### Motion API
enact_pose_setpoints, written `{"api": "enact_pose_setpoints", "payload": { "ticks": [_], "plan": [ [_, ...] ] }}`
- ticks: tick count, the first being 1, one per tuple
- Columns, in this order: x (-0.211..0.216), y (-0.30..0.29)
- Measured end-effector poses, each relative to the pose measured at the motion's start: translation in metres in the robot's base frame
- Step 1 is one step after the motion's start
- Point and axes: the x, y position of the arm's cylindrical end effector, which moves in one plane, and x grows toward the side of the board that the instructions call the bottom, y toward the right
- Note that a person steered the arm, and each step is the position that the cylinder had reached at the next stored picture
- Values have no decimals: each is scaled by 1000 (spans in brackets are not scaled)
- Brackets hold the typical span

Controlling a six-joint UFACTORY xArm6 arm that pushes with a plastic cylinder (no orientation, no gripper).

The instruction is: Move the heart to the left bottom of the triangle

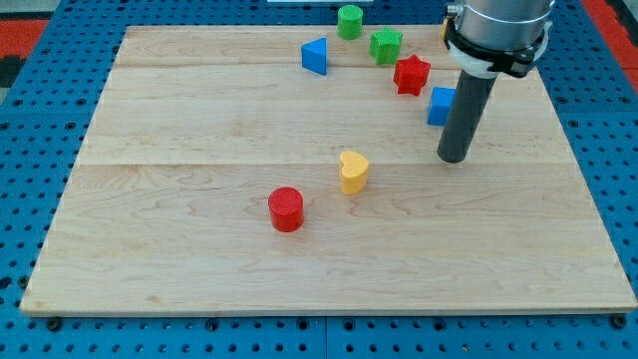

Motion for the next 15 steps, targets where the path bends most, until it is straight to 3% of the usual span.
{"api": "enact_pose_setpoints", "payload": {
  "ticks": [3,4,5,7,8,9,13,15],
  "plan": [
    [0,-18],
    [-41,-98],
    [-124,-184],
    [-191,-223],
    [-200,-192],
    [-191,-160],
    [-159,-156],
    [-96,-211]
  ]
}}
